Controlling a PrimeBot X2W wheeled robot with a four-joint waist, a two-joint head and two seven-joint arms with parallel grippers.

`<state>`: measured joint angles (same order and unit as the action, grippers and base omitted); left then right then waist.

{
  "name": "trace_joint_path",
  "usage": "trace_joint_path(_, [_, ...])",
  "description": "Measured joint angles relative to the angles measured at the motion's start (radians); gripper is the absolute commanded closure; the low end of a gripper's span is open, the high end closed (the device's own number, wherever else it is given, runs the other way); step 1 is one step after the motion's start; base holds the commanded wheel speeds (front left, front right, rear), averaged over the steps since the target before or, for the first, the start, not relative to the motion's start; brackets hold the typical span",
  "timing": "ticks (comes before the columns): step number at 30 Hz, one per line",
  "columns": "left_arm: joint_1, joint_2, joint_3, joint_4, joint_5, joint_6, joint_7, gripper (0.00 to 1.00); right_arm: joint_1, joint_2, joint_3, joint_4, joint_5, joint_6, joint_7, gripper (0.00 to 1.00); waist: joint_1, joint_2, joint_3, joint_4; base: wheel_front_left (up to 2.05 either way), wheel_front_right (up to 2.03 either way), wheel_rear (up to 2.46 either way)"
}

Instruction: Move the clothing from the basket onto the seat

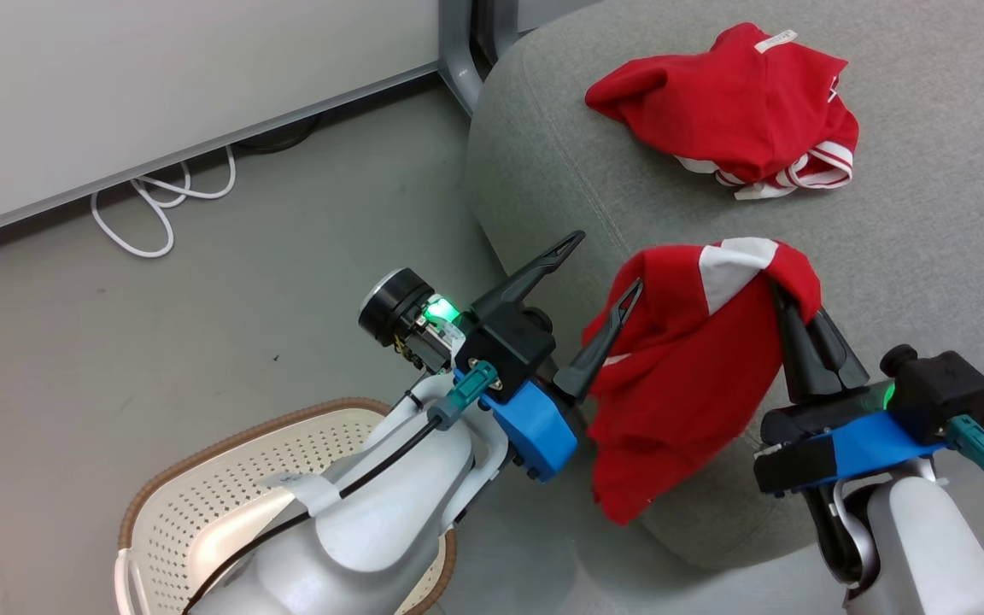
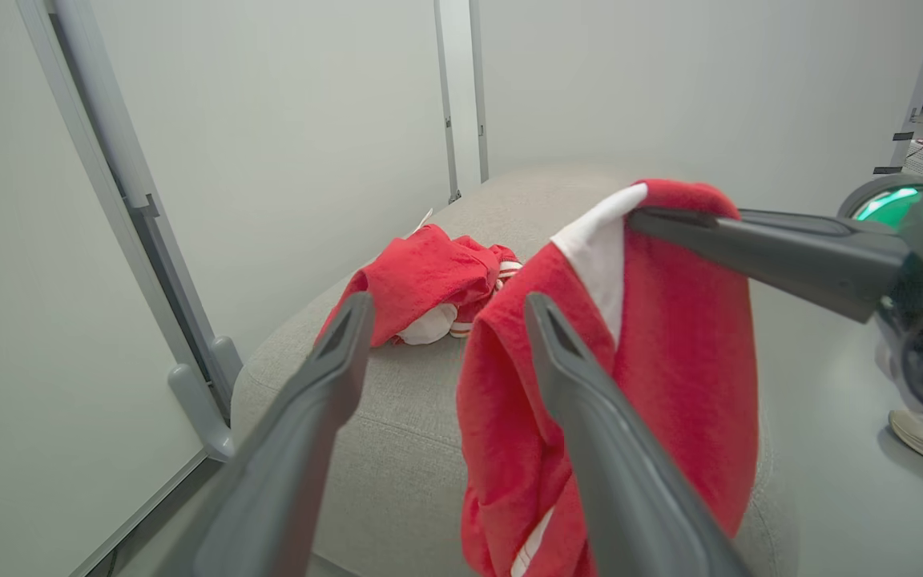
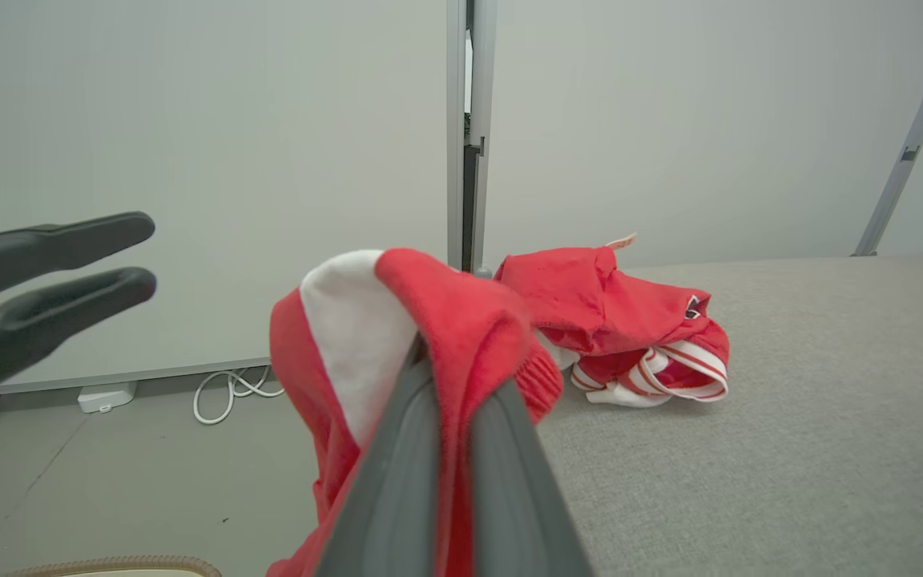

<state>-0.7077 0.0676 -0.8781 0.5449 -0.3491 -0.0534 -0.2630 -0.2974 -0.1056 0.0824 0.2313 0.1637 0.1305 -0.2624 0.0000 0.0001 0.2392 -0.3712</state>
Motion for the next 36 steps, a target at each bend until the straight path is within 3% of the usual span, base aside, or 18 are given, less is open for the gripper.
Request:
trace_joint_path(8, [-0.007,-0.003,0.003,0.004,0.007,0.000,0.000,0.00,-0.019,0.006,-0.025,-0.035,-0.002,0.000,0.000,1.00,0.0000,0.0000,0.019,0.001,0.00,0.00,0.00])
trace_joint_path(18, [-0.069,0.018,0.019,0.003,0.033,0.012,0.000,0.00,-0.314,-0.071,-0.118,-0.108,0.014,0.000,0.000,1.00,0.0000,0.0000,0.121,0.030,0.00,0.00,0.00])
trace_joint_path(27, [-0.152,0.025,0.012,-0.001,0.063,0.022,0.006,0.00,-0.619,-0.230,-0.324,-0.106,0.031,0.000,0.000,1.00,0.0002,-0.0001,0.271,0.075,0.00,0.00,0.00])
trace_joint_path(36, [-0.205,0.020,0.003,-0.004,0.079,0.031,0.005,0.00,-0.803,-0.471,-0.429,0.083,0.028,0.000,0.000,1.00,0.0002,0.0000,0.384,0.133,0.00,0.00,0.00])
